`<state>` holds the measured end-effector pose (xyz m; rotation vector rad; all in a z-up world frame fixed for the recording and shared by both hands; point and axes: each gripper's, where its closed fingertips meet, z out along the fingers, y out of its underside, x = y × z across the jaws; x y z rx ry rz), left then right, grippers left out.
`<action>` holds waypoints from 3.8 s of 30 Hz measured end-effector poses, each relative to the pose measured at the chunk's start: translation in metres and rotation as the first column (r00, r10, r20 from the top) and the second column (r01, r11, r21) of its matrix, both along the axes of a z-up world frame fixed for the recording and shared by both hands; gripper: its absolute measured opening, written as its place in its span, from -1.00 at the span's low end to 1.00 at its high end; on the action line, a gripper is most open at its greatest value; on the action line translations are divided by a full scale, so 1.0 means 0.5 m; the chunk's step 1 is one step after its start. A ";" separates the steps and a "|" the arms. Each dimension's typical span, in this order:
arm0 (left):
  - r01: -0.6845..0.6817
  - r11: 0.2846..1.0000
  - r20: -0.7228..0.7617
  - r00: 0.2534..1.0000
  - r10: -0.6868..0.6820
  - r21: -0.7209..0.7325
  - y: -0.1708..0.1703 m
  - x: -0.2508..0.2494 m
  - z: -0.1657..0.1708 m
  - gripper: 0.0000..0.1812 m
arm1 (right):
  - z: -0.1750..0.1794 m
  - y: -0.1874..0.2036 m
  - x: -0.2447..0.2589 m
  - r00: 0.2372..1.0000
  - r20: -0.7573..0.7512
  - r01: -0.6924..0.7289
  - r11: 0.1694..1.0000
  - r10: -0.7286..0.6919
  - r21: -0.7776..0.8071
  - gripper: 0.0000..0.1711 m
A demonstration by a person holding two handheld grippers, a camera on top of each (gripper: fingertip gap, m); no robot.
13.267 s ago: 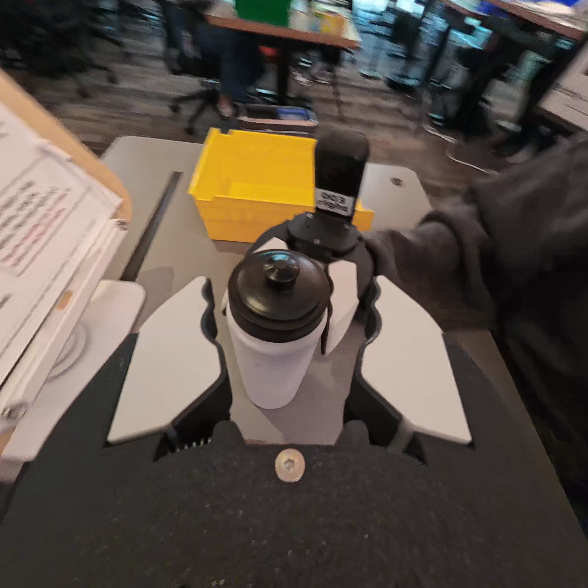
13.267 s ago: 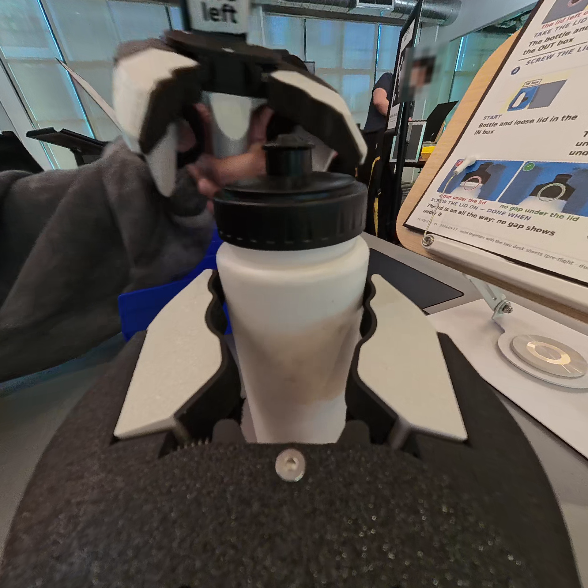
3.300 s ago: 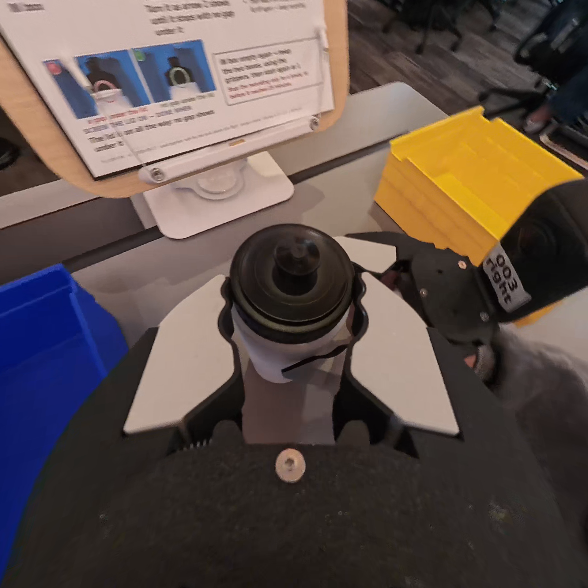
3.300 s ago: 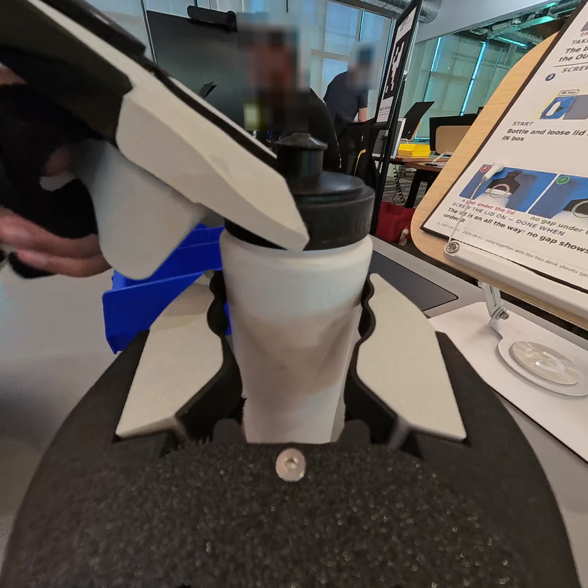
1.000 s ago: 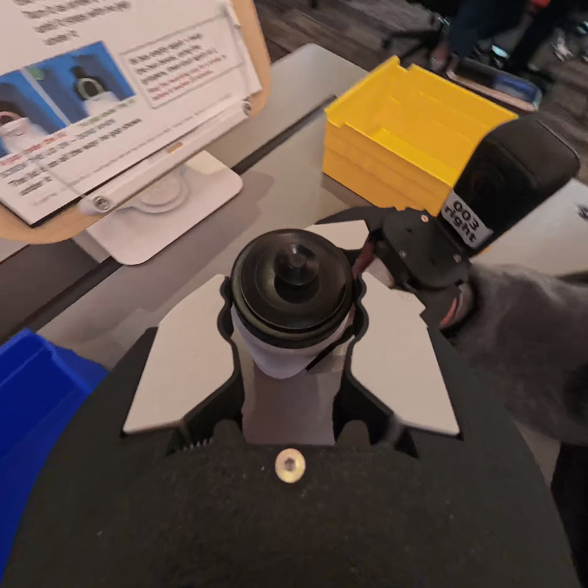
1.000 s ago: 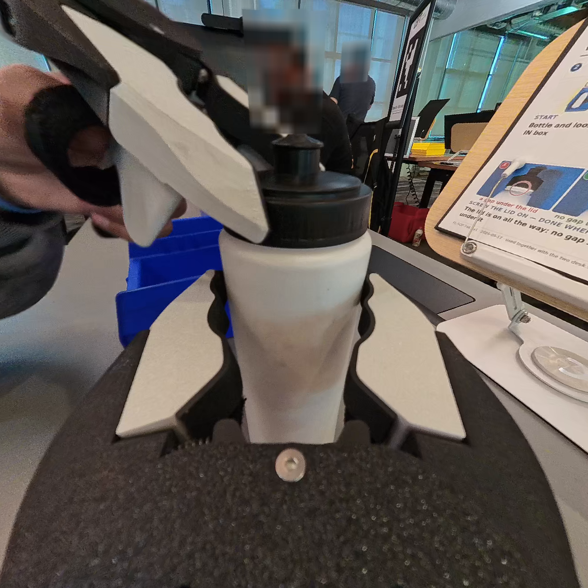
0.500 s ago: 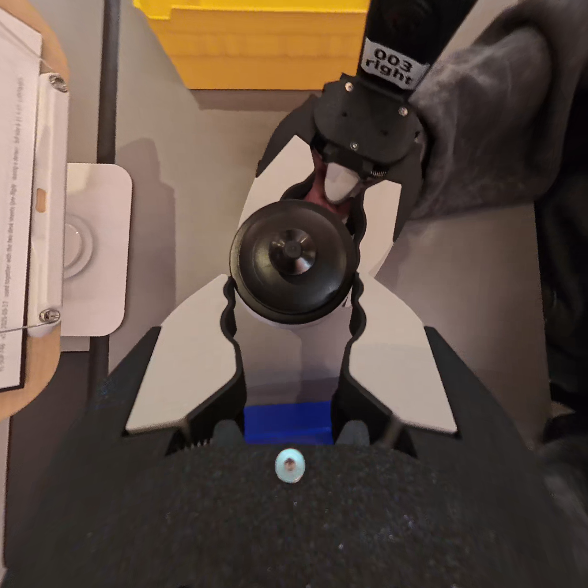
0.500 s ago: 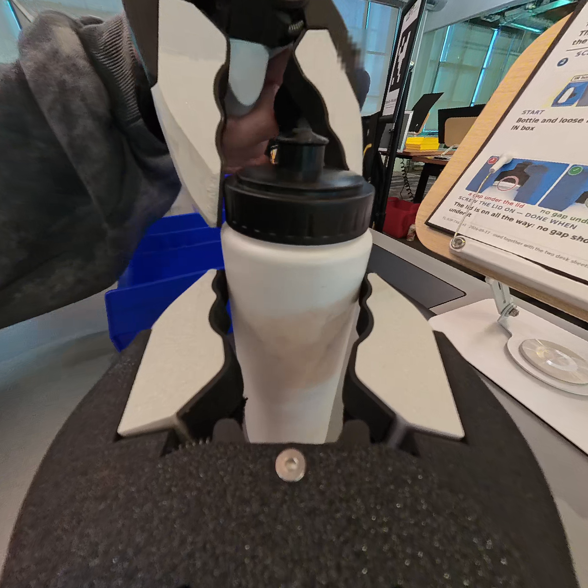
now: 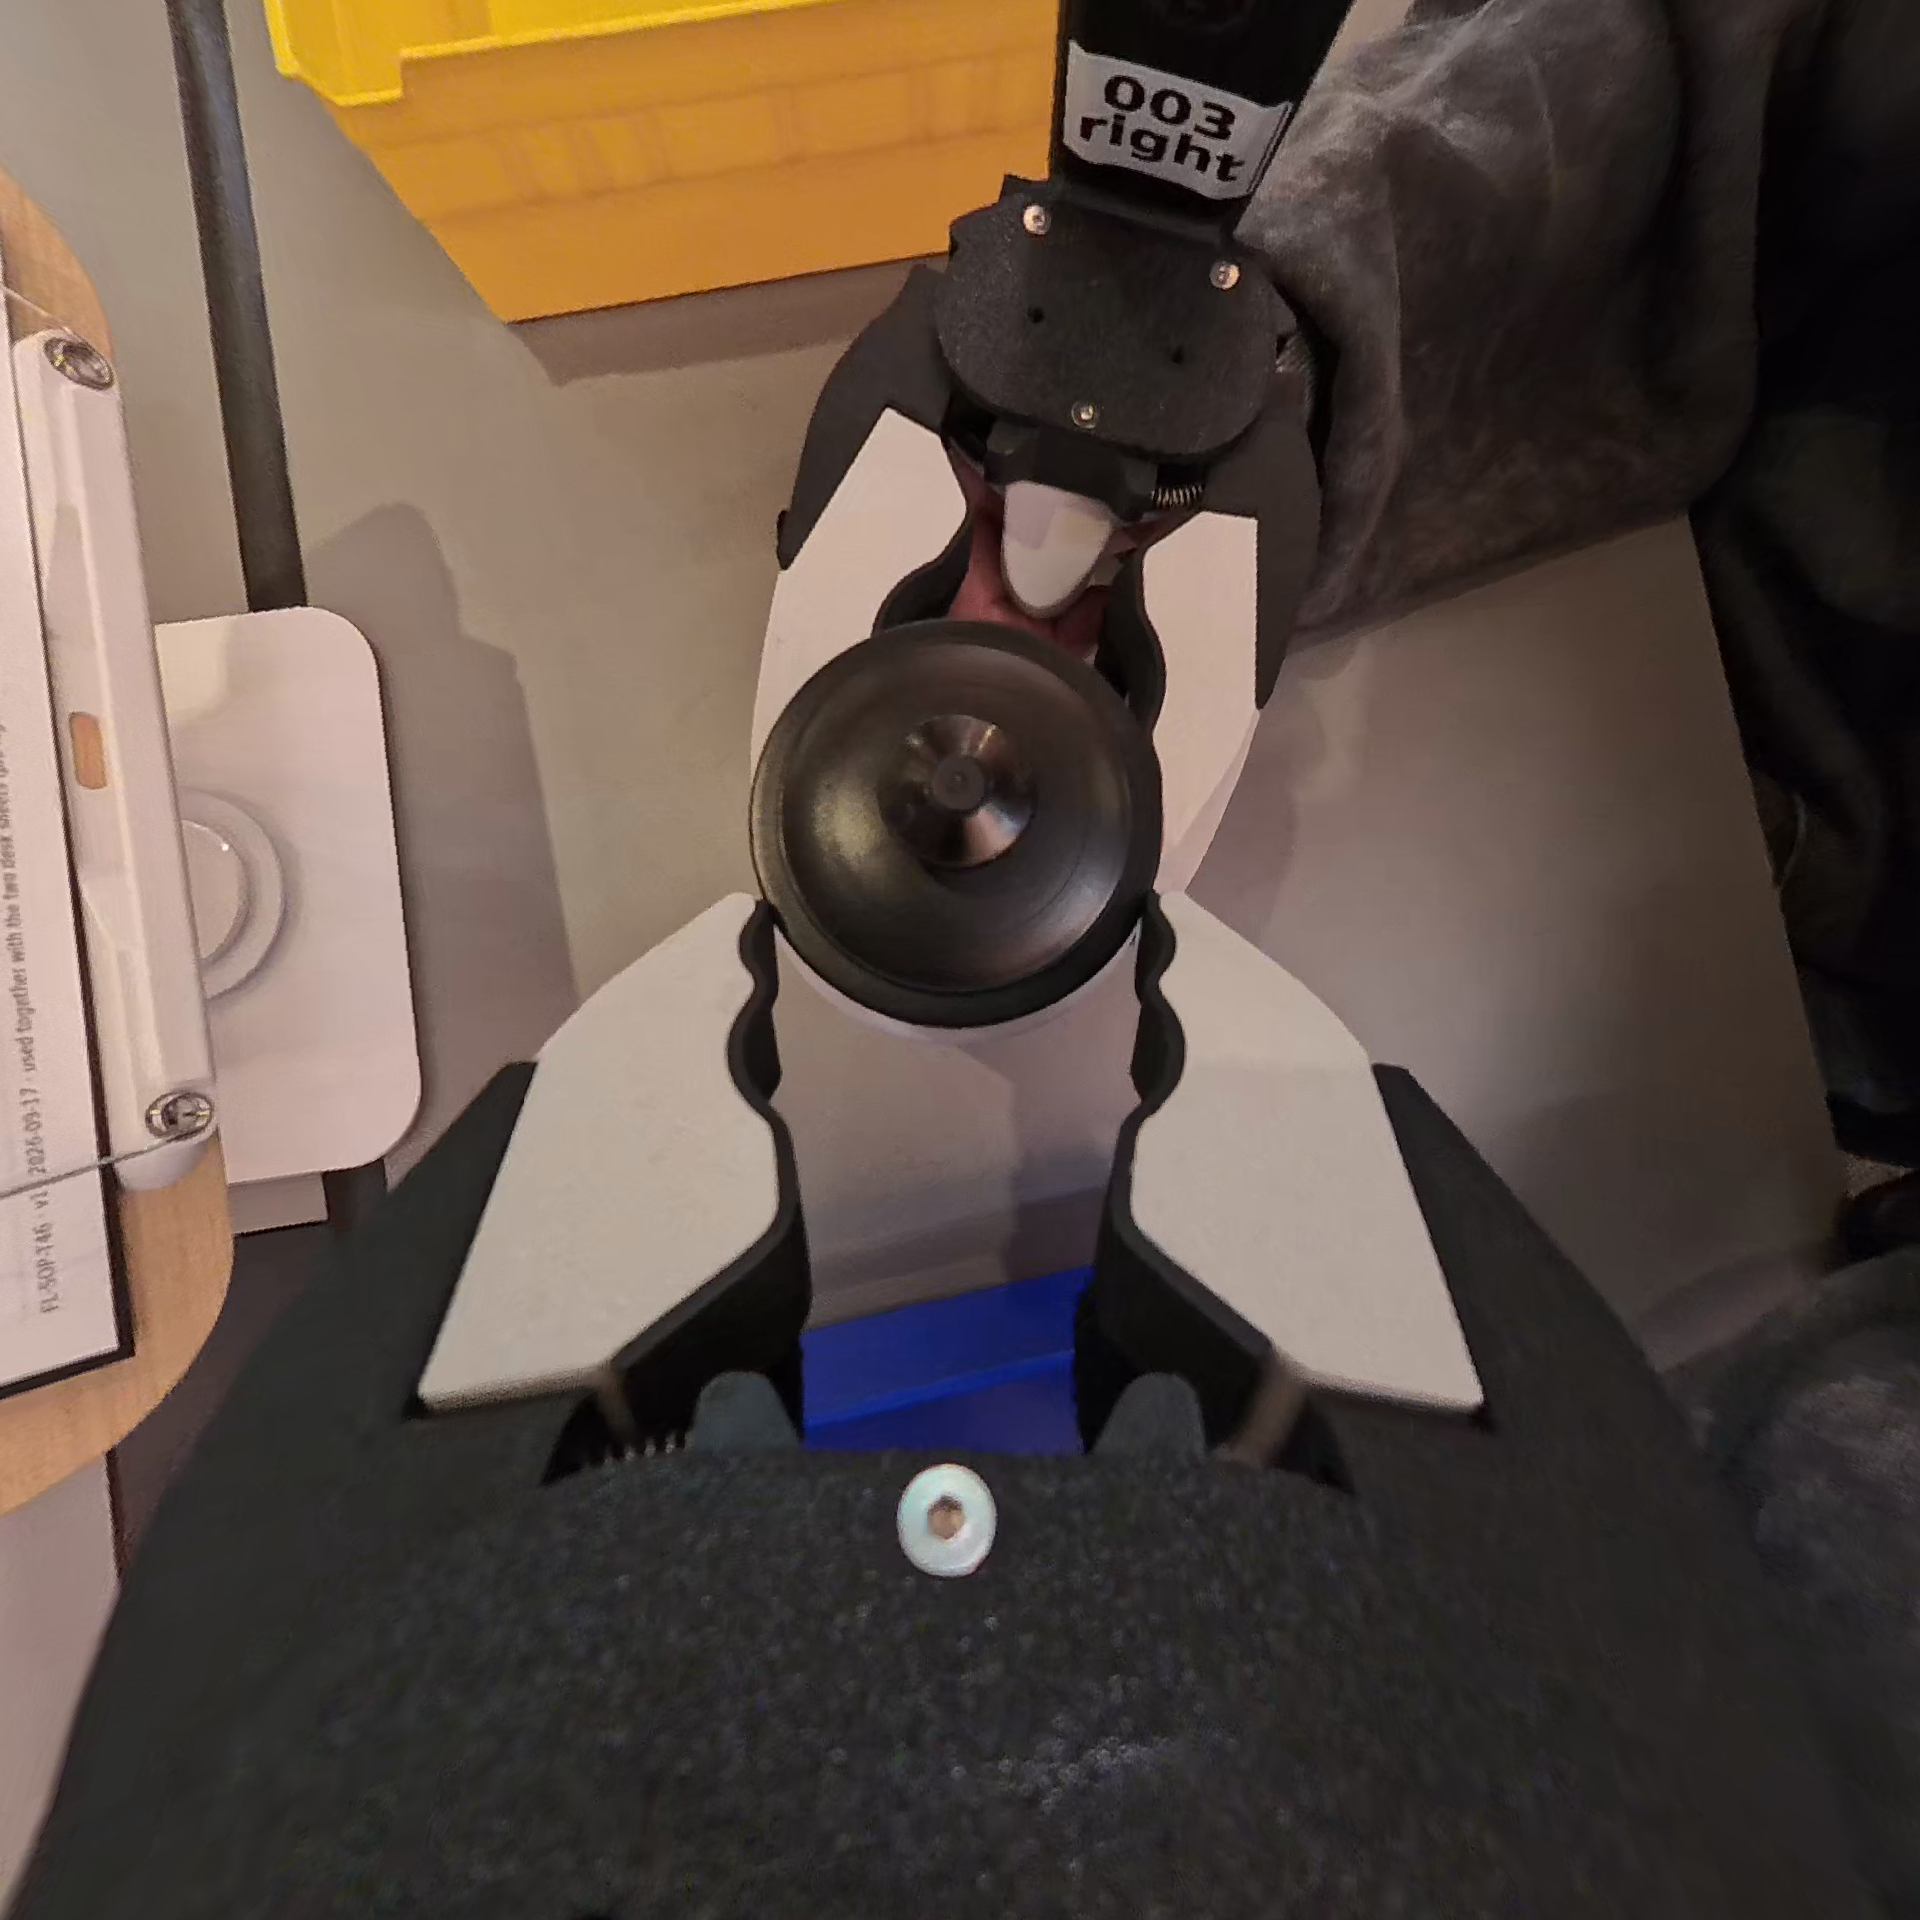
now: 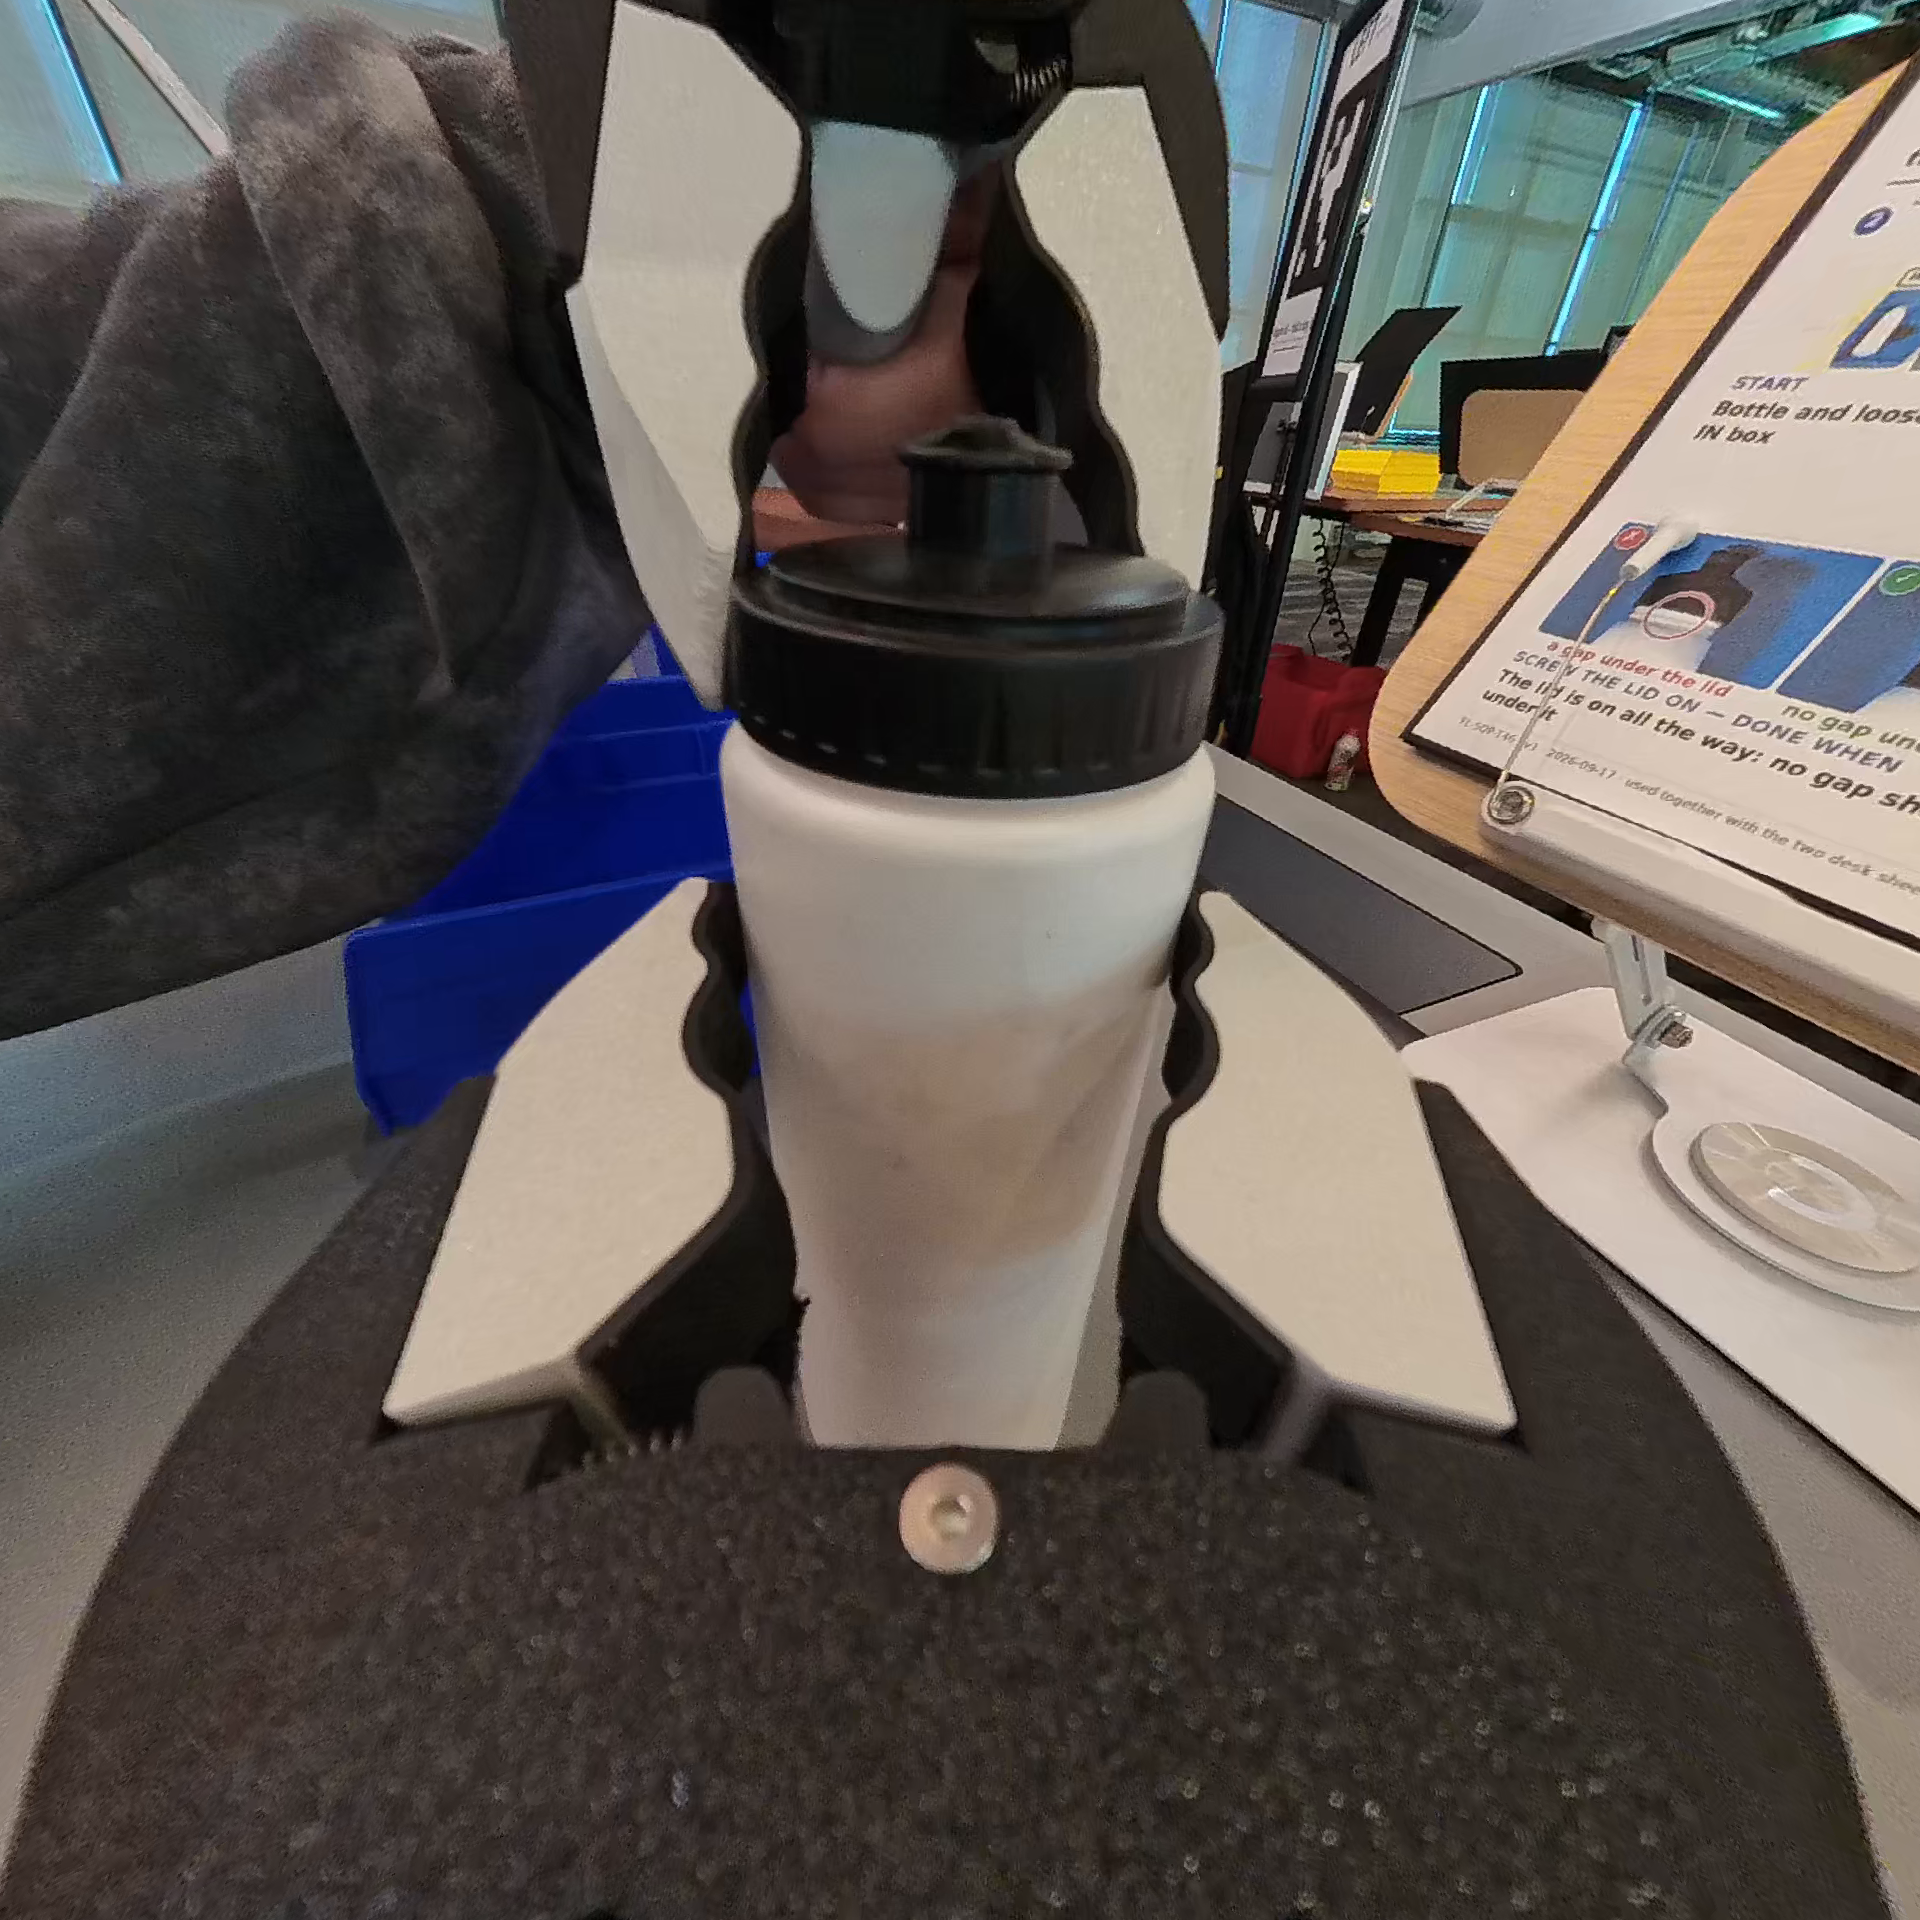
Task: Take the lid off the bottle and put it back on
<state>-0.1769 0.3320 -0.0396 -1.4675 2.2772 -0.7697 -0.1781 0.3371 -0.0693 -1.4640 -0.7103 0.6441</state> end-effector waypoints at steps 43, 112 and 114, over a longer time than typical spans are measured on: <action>-0.760 0.606 0.138 0.591 0.795 -0.234 0.022 0.033 -0.015 -0.10 | -0.002 0.019 0.005 0.987 0.037 0.160 0.987 -0.159 -0.005 -0.11; -0.689 0.445 0.217 0.395 0.892 -0.573 -0.377 -0.095 -0.177 -0.14 | -0.194 -0.136 0.772 -0.654 0.752 -0.442 0.846 -0.076 -0.299 -0.05; -0.686 0.447 0.211 0.403 0.890 -0.574 -0.379 -0.093 -0.179 -0.13 | -0.219 -0.134 0.783 -0.665 0.745 -0.434 0.838 -0.050 -0.331 -0.05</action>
